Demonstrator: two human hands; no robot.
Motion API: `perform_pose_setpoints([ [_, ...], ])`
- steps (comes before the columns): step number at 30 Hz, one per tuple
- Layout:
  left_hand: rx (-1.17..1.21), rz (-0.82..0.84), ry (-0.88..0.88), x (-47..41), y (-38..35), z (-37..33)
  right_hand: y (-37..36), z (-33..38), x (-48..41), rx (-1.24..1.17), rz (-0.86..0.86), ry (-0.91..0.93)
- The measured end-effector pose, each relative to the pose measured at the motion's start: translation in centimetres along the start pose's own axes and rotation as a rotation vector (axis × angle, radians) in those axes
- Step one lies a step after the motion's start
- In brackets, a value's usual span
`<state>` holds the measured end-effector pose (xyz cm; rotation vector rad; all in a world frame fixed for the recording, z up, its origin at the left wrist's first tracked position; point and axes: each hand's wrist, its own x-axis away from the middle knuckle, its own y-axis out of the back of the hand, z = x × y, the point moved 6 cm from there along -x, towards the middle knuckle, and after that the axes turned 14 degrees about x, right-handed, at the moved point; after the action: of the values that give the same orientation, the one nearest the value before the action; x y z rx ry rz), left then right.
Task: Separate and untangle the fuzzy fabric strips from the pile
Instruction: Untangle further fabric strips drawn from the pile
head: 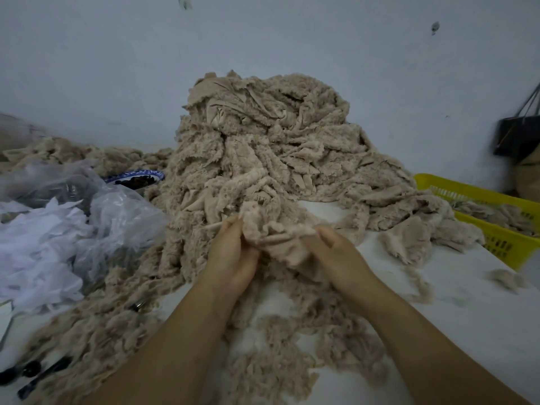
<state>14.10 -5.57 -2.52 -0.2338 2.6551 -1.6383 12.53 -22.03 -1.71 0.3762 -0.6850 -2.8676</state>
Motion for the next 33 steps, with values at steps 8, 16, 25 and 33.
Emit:
perform_pose_setpoints([
  [8,-1.126,0.446,-0.031,3.5,-3.2,3.4,1.8,-0.9,-0.5,-0.139,-0.133,-0.053],
  [16,-0.480,0.201,0.075,2.6,-2.4,1.7,1.6,-0.1,-0.3,0.082,-0.055,0.101],
  [25,-0.171,0.005,0.102,2.8,-1.9,0.4,2.4,-1.7,-0.6,0.141,-0.118,-0.037],
  [33,-1.206,0.368,-0.102,3.0,-2.5,2.6,2.1,-1.6,-0.1,-0.260,-0.096,-0.119],
])
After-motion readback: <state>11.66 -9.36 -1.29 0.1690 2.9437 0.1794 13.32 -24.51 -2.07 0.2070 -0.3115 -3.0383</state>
